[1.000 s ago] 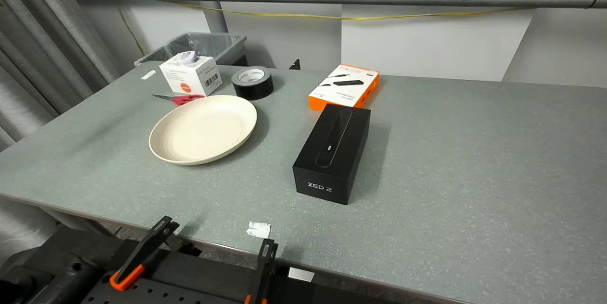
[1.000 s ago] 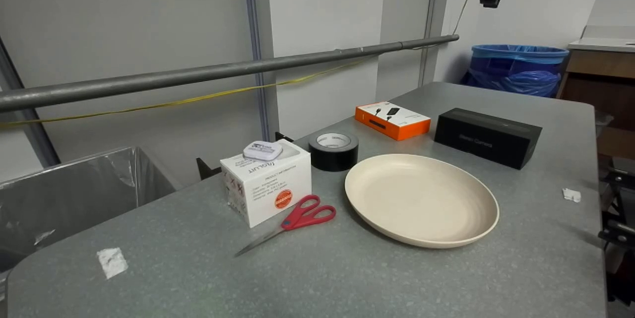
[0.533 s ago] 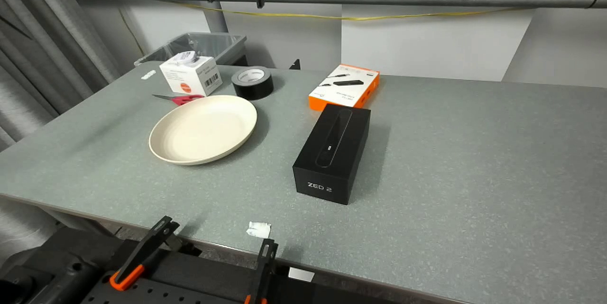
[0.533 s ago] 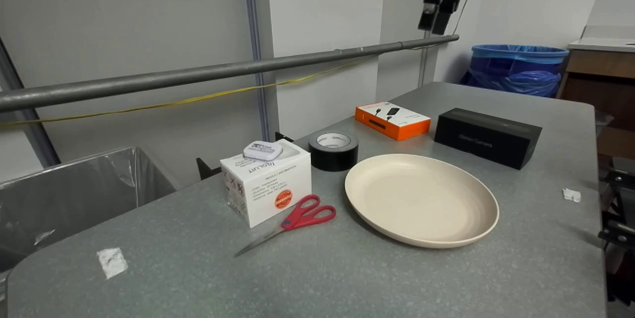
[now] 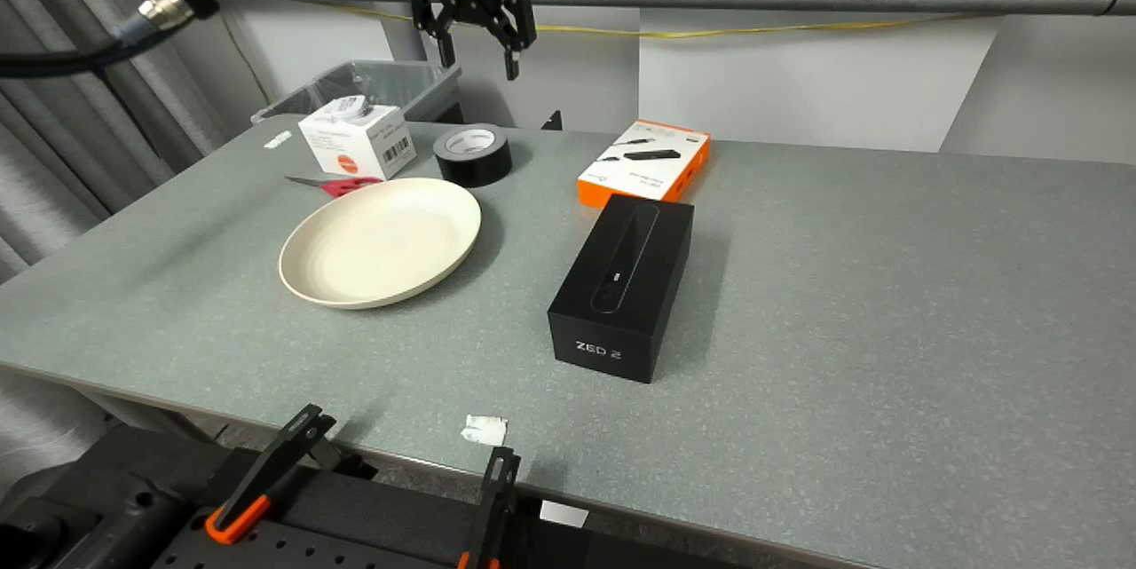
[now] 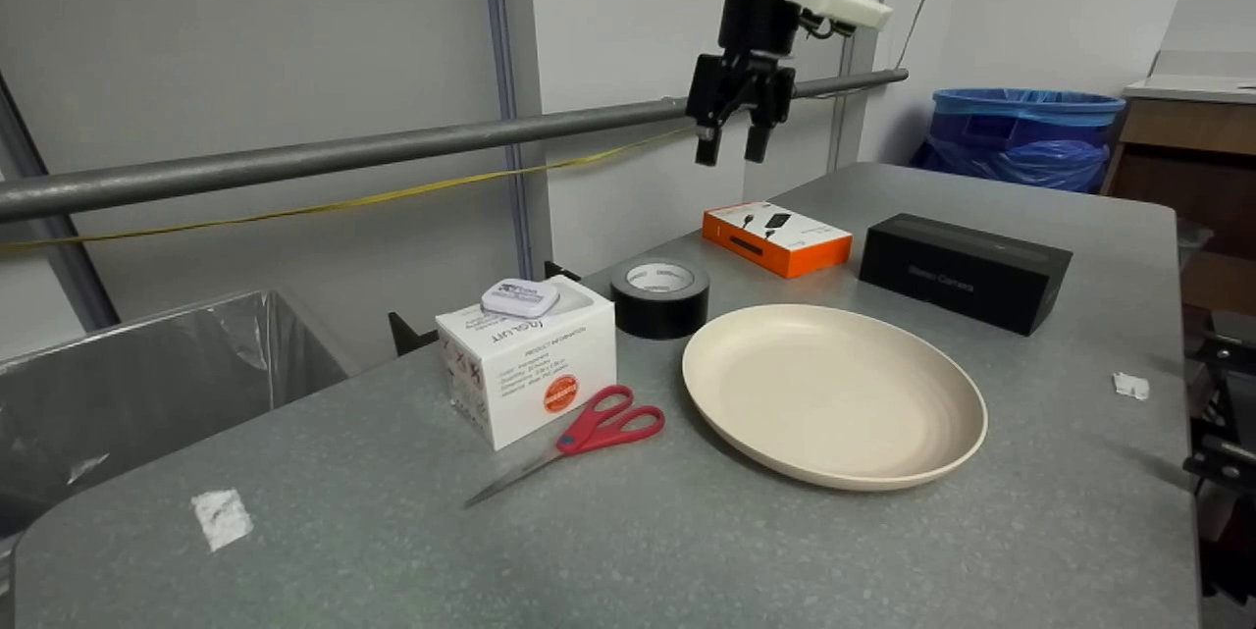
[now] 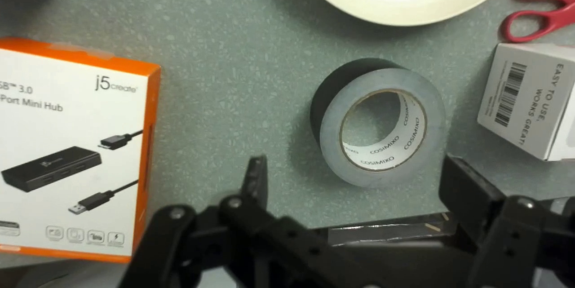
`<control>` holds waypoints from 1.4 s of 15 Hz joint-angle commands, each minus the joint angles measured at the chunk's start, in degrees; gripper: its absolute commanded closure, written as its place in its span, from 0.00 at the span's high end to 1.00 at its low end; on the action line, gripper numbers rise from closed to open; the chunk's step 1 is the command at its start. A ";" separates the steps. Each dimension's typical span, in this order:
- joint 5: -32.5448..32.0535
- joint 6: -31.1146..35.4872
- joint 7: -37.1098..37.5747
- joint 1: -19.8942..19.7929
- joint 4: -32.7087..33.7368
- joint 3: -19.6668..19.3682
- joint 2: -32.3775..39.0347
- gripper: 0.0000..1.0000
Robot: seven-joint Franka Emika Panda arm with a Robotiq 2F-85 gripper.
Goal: Put the black masking tape on the white plate
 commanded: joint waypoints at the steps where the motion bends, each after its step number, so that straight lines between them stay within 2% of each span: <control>1: -0.66 -0.15 0.89 -0.37 1.81 0.55 1.78 1.00; 5: -0.72 -1.14 1.24 -0.27 4.14 0.53 3.35 1.00; 15: -2.64 -1.99 2.94 2.08 16.25 0.44 17.74 1.00; 21: -6.19 -3.00 6.75 4.86 22.54 -1.56 25.15 1.00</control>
